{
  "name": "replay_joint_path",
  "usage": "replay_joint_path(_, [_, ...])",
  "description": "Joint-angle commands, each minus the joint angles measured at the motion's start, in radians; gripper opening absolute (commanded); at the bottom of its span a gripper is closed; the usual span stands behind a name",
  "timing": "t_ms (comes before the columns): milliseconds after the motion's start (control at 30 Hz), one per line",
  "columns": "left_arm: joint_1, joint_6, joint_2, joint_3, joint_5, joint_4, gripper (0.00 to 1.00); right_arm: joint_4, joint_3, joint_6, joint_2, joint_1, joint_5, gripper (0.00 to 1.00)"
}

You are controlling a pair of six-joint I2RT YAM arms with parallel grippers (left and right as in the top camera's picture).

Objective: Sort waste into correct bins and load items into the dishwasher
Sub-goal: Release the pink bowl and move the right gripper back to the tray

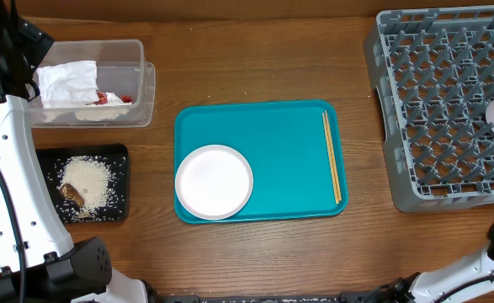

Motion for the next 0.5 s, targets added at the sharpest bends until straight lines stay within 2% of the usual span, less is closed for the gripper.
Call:
replay_joint_path(0, [-0.001, -0.006, 0.005, 0.002, -0.017, 0.000, 1.00, -0.026, -0.003, -0.014, 0.042, 0.058, 0.098, 0.12])
replay_joint_path(133, [-0.001, -0.006, 0.005, 0.002, -0.017, 0.000, 1.00, -0.053, -0.003, -0.034, 0.029, 0.120, 0.088, 0.10])
replay_joint_path(333, [-0.001, -0.006, 0.005, 0.002, -0.017, 0.000, 1.00, -0.115, -0.003, -0.117, -0.094, 0.211, -0.119, 0.09])
replay_joint_path(367, [-0.001, -0.006, 0.005, 0.002, -0.017, 0.000, 1.00, -0.134, -0.003, -0.140, -0.117, 0.231, -0.163, 0.12])
replay_joint_path(400, [-0.001, -0.006, 0.005, 0.002, -0.017, 0.000, 1.00, -0.159, -0.003, -0.166, -0.138, 0.252, -0.203, 0.19])
replay_joint_path(433, [-0.001, -0.006, 0.005, 0.002, -0.017, 0.000, 1.00, -0.193, -0.003, -0.201, -0.160, 0.282, -0.240, 0.31])
replay_joint_path(467, [-0.001, -0.006, 0.005, 0.002, -0.017, 0.000, 1.00, -0.221, -0.003, -0.227, -0.175, 0.307, -0.251, 0.48])
